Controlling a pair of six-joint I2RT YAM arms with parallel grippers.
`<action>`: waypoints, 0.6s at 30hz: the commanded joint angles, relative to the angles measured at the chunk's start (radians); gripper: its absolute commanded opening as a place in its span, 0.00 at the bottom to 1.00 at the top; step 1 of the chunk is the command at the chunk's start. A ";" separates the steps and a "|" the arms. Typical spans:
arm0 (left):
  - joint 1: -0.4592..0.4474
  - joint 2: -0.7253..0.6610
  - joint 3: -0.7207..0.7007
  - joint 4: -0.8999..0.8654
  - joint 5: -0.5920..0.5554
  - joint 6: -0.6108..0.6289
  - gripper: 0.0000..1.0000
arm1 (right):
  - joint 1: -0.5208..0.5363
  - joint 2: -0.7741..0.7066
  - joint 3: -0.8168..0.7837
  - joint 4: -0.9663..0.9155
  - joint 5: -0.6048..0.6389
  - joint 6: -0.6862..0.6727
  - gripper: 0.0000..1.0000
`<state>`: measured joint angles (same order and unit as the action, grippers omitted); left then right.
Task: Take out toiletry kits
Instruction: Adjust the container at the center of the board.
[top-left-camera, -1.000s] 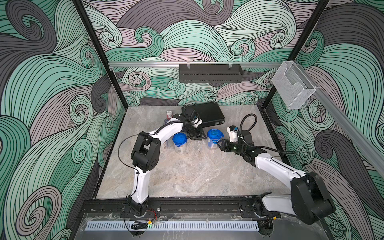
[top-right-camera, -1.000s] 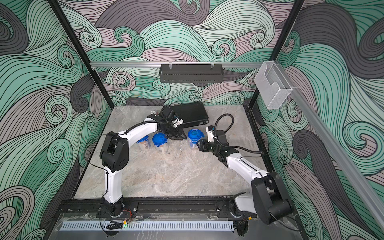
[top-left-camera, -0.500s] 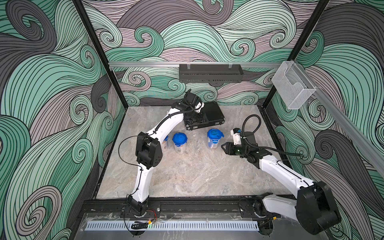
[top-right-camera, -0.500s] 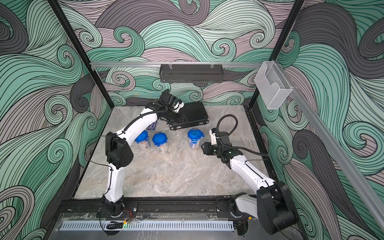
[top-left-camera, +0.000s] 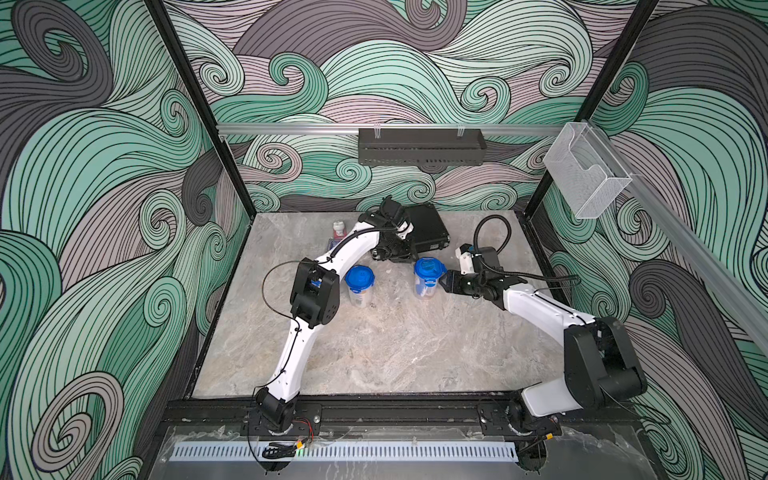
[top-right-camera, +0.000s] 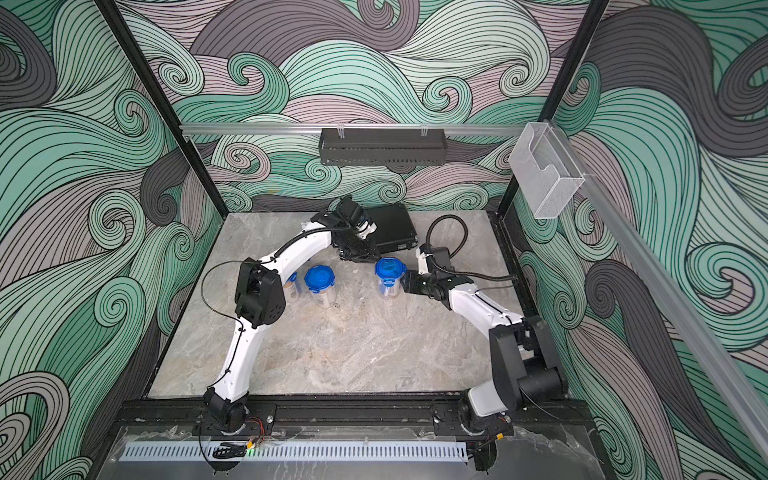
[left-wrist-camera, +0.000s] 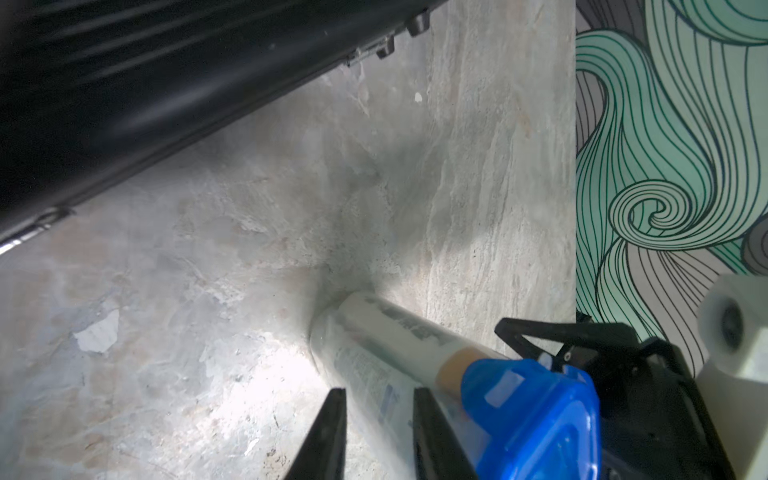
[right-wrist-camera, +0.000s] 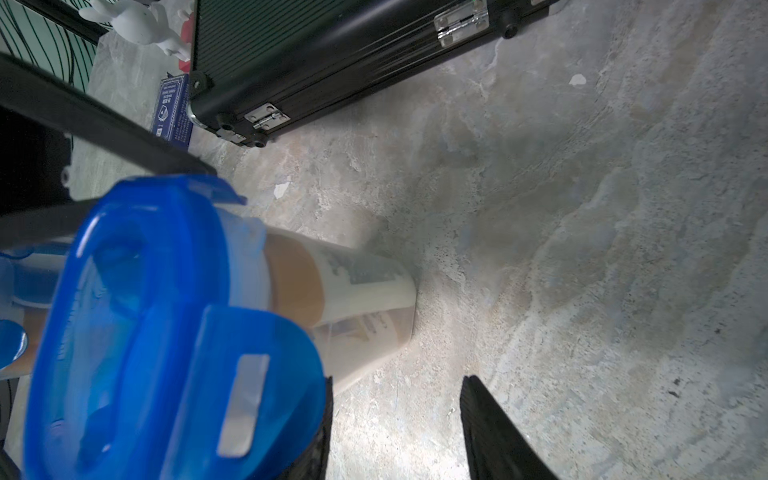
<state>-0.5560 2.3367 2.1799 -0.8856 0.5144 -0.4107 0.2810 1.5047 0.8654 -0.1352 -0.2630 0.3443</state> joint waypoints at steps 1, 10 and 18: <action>-0.022 -0.084 -0.049 -0.012 0.024 0.007 0.29 | -0.013 0.028 0.049 -0.007 -0.032 -0.007 0.51; -0.071 -0.194 -0.255 0.082 0.026 -0.010 0.29 | -0.036 0.128 0.157 -0.062 -0.131 -0.041 0.53; -0.093 -0.263 -0.394 0.126 0.019 -0.039 0.31 | -0.057 0.170 0.198 -0.084 -0.182 -0.055 0.54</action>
<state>-0.6300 2.1269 1.7985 -0.7986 0.5068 -0.4313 0.2302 1.6615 1.0393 -0.2031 -0.3920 0.3027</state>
